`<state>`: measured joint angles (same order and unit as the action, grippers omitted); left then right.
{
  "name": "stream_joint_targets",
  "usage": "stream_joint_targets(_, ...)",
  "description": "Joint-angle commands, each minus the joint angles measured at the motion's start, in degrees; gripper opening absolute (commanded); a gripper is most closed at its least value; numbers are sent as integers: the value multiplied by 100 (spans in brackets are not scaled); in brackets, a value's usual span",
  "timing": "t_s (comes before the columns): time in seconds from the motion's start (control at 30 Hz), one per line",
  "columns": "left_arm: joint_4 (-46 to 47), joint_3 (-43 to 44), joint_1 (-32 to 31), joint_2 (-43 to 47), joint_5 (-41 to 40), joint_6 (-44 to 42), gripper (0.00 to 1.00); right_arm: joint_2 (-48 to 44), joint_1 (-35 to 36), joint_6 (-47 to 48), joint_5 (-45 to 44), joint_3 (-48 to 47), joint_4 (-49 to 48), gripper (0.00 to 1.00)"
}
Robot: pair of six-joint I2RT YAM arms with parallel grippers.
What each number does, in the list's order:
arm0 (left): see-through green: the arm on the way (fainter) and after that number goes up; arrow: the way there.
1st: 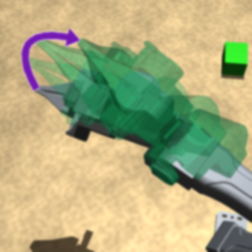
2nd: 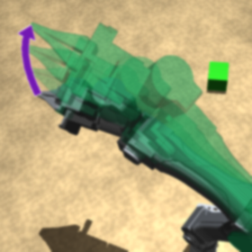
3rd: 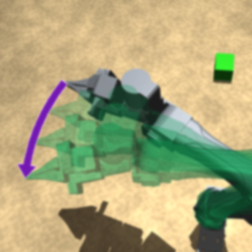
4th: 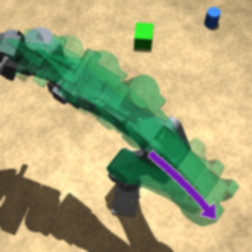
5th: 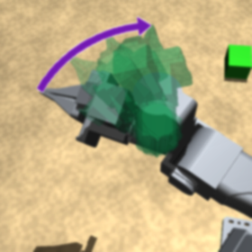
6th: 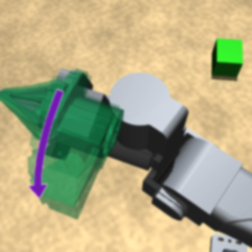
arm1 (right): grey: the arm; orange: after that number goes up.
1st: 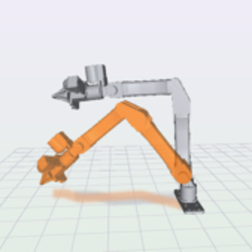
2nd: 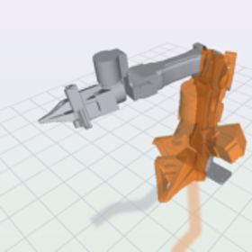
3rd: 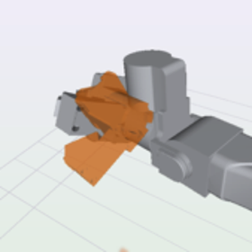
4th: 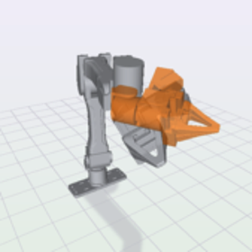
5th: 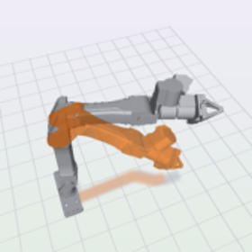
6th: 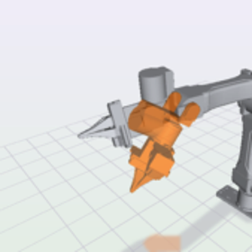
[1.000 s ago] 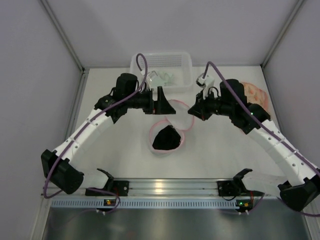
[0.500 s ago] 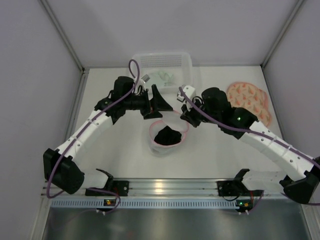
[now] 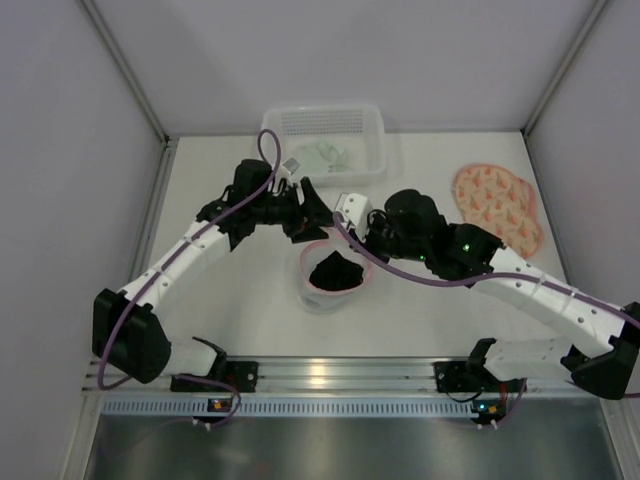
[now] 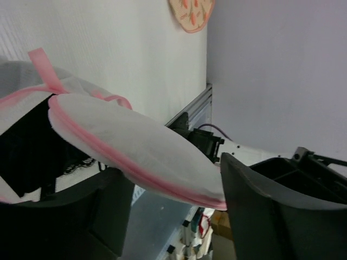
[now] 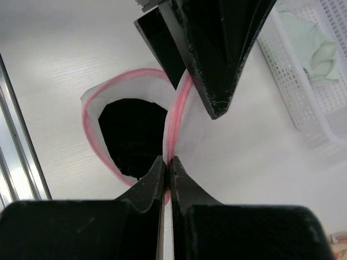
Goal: Place the bra in the laundry bag and zip it closed
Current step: Close the laundry bag at the center of the board.
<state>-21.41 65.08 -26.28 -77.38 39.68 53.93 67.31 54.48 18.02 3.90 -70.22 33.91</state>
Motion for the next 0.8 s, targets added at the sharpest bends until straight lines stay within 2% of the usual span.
stream_joint_targets(0.0,550,-240,0,-58,110,153,64,54,203,237,-65,-317,-236,0)
stream_joint_targets(0.03,576,-285,0,-23,136,153,54,54,204,220,-56,-335,-236,1)
stream_joint_targets(0.07,629,-329,-8,4,162,153,46,72,204,219,-21,-335,-201,8)
stream_joint_targets(0.1,629,-407,0,30,206,83,30,72,204,219,22,-361,-166,17)
stream_joint_targets(0.13,629,-443,0,65,259,39,24,72,204,211,93,-361,-148,21)
stream_joint_targets(0.17,620,-522,0,74,451,-109,11,63,186,167,111,-370,-104,35)
stream_joint_targets(0.23,629,-662,0,100,671,-111,1,11,107,88,225,-405,-43,46)
stream_joint_targets(0.27,629,-741,9,162,759,-128,0,2,29,27,286,-449,-16,52)
stream_joint_targets(0.3,638,-899,18,241,804,-259,0,-7,-190,-122,356,-475,27,64)
stream_joint_targets(0.37,638,-1014,18,496,900,-531,0,-16,-481,-263,558,-572,133,73)
stream_joint_targets(0.4,638,-1093,18,531,988,-637,0,-7,-821,-455,855,-598,177,81)
stream_joint_targets(0.5,638,-1155,62,602,1707,-1094,0,168,-1664,-895,1654,-713,431,93)
stream_joint_targets(0.57,638,-1164,114,558,2471,-1575,0,353,-2027,-1133,2147,-669,564,99)
stream_joint_targets(0.63,638,-1164,202,479,3112,-1859,0,502,-2476,-1520,2903,-555,547,99)
stream_joint_targets(0.77,629,-1164,404,286,3755,-2377,0,634,-2828,-2056,3871,-19,196,99)
